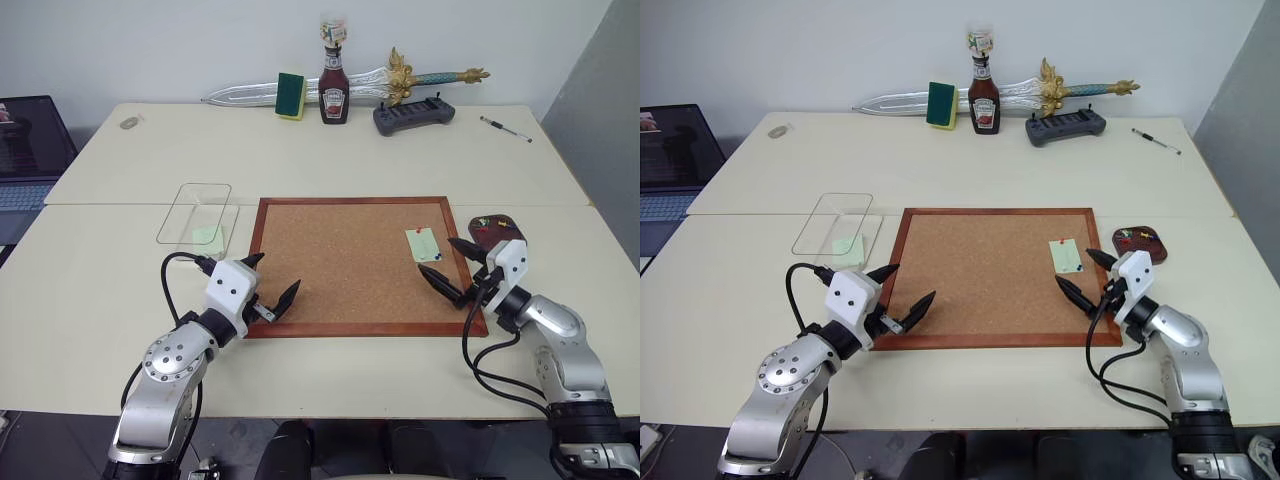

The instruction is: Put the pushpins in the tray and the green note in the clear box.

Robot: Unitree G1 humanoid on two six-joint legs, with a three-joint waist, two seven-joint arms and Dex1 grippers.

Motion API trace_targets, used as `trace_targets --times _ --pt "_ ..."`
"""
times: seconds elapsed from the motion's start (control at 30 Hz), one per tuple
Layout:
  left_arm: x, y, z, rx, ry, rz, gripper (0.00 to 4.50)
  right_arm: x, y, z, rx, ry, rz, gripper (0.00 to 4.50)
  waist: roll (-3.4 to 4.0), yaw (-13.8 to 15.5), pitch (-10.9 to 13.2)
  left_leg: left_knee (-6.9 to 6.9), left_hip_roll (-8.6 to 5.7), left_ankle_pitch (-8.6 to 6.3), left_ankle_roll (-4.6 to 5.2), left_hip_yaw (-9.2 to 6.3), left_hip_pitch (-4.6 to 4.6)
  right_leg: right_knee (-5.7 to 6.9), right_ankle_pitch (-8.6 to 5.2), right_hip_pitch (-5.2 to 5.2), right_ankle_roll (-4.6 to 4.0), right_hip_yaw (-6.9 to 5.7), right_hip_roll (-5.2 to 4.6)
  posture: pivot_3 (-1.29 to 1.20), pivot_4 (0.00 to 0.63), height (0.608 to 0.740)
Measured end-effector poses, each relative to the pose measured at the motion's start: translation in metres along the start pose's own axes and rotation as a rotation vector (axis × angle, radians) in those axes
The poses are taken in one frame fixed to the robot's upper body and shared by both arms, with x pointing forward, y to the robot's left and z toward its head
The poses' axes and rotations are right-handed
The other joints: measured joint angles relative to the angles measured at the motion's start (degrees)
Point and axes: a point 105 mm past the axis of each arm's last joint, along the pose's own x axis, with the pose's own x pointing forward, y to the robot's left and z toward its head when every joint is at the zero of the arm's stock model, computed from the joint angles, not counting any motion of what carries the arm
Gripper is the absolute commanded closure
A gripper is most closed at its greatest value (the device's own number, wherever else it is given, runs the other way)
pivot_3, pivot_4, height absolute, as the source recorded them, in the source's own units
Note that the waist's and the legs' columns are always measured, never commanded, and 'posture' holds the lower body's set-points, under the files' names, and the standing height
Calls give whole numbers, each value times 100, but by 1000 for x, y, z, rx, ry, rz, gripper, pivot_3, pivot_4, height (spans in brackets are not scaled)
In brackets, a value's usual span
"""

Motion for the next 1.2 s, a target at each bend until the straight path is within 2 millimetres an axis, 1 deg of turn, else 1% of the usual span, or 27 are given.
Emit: trace_targets --times 0.1,0.33,0.47,0.6,0.67,0.8,0.93,0.97,1.07,1.1,1.13,1.2 --pt "0 -1 -3 -5 5 -16 96 -1 1 -1 2 2 0 0 0 1 0 0 0 0 0 0 0 0 0 0 0 0 0 0 150 740" --pt "2 0 0 -1 -2 -15 96 -5 3 -7 14 18 -3 0 0 0 0 0 0 0 0 3 1 0 1 0 1 3 0 0 150 740" --pt "4 0 0 -4 -4 -24 96 -5 3 -7 12 16 -2 0 0 1 0 0 0 0 0 4 2 0 1 0 2 4 0 0 150 740" --pt "6 -2 7 -46 -49 -67 96 -5 4 -6 11 15 -1 0 0 1 0 0 0 0 0 4 1 0 1 -1 2 5 0 0 150 740" --pt "6 1 12 -63 -73 -67 96 -4 4 -4 9 14 -1 0 0 -1 0 0 0 0 0 4 2 0 1 -1 2 6 1 0 150 740" --pt "6 2 15 -72 -89 -79 96 -3 3 -3 9 14 -5 0 0 -1 0 0 0 0 0 6 2 0 1 -1 2 8 1 0 150 740" --pt "6 1 15 -78 -92 -85 544 -1 1 1 -1 4 -14 0 0 -1 0 0 0 0 0 5 2 0 1 -1 2 7 1 0 150 740" --pt "6 1 16 -79 -92 -85 816 0 0 1 -2 3 -15 0 0 0 0 0 0 0 0 5 2 0 1 -1 2 7 1 0 150 740" --pt "7 2 16 -77 -93 -88 1396 0 0 2 -4 2 -14 0 0 1 0 0 0 0 0 5 2 0 1 -1 2 7 1 0 150 740" --pt "7 3 16 -75 -92 -89 1511 0 0 2 -4 2 -14 0 0 2 0 0 0 0 0 5 2 0 1 -1 2 7 1 0 150 740" --pt "9 5 16 -71 -89 -95 1748 0 1 2 -6 1 -13 0 0 1 0 0 0 0 0 5 2 0 1 -1 2 7 1 0 150 740" --pt "12 7 19 -61 -96 -108 2103 -1 1 2 -9 4 -11 0 0 1 0 1 -2 0 0 5 2 0 1 -1 2 7 1 0 150 740"
